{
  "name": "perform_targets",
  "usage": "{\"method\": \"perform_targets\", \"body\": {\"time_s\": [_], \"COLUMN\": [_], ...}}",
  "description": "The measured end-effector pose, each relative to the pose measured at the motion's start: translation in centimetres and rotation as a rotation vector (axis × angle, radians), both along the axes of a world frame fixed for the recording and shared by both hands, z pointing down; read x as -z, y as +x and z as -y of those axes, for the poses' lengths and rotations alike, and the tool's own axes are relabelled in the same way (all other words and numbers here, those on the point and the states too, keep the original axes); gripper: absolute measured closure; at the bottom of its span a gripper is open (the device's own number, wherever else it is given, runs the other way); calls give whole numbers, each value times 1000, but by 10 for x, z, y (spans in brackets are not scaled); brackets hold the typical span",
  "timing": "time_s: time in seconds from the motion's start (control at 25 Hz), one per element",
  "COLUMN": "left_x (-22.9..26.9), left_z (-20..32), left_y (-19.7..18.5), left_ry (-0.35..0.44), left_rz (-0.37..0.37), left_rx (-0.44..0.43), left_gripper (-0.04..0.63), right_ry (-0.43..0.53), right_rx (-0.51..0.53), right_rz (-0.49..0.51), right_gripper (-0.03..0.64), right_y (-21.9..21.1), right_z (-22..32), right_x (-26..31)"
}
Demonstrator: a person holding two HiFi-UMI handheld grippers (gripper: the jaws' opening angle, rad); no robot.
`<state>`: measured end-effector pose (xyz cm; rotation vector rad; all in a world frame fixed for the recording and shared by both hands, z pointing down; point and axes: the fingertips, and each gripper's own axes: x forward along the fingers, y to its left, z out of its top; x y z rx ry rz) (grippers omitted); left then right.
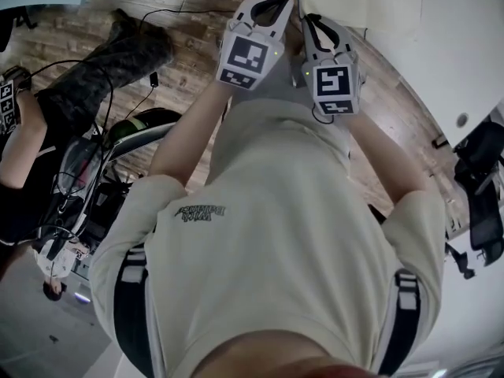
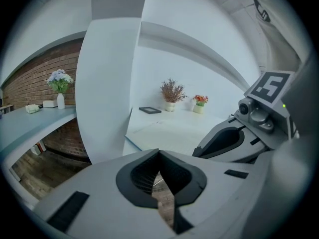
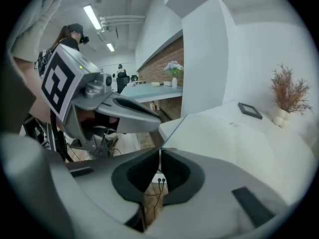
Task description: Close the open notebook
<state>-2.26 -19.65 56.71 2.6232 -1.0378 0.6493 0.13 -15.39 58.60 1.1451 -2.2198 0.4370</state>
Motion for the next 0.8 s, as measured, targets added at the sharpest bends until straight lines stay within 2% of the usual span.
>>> {"method": "perform_targets", "body": {"time_s": [0.16, 0.28, 0.52, 0.8], "left_x": [20, 42, 68, 23], "left_z": [16, 21, 16, 0], "left_y": [0, 18, 83, 152], "left_ry": [13, 29, 52, -36], "left_rz": [-26, -42, -39, 31], "left_rx": [-51, -99, -242, -331], "left_gripper": [581, 581, 581, 581], "right_ry": [48, 100, 211, 178], "right_rx": [-50, -126, -350, -573], "right_rz": [53, 86, 83, 3], "right_gripper": [600, 600, 600, 598], "right_y": [-6, 13, 98, 199], "right_z": [15, 21, 24, 20], "right_x": [36, 70, 104, 65]}}
